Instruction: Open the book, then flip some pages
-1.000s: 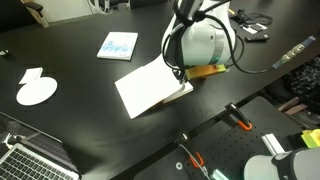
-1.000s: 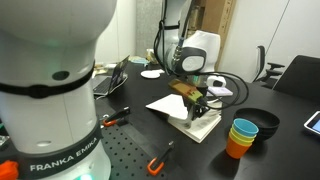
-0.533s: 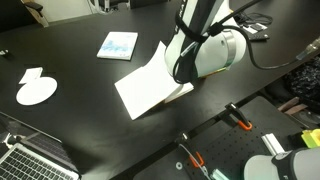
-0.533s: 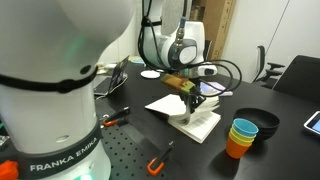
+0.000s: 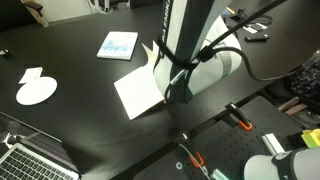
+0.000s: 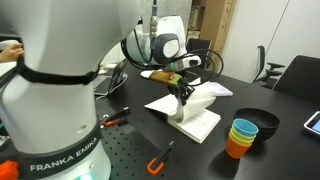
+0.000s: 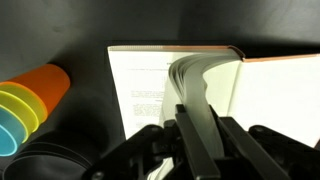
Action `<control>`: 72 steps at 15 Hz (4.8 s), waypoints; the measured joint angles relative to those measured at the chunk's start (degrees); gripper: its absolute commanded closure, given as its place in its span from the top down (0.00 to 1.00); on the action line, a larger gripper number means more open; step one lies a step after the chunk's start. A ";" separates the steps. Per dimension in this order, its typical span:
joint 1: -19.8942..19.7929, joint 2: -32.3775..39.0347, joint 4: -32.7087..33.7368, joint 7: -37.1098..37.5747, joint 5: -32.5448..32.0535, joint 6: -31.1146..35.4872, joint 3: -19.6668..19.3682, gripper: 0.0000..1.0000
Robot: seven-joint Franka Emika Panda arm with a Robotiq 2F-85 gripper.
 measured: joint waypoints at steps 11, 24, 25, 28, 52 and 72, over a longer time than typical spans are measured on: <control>12.83 -0.13 0.37 -1.73 3.90 -0.09 -2.06 0.14; 25.39 9.95 0.01 -3.33 13.61 10.25 0.27 0.13; 25.91 10.74 0.03 -3.39 14.92 11.15 0.69 0.13; 26.16 11.17 0.07 -4.46 18.19 11.94 1.64 0.54; 42.65 1.52 0.45 -12.91 24.16 -13.80 -22.21 1.00; 56.94 0.83 6.56 -10.62 17.13 -36.72 -45.95 1.00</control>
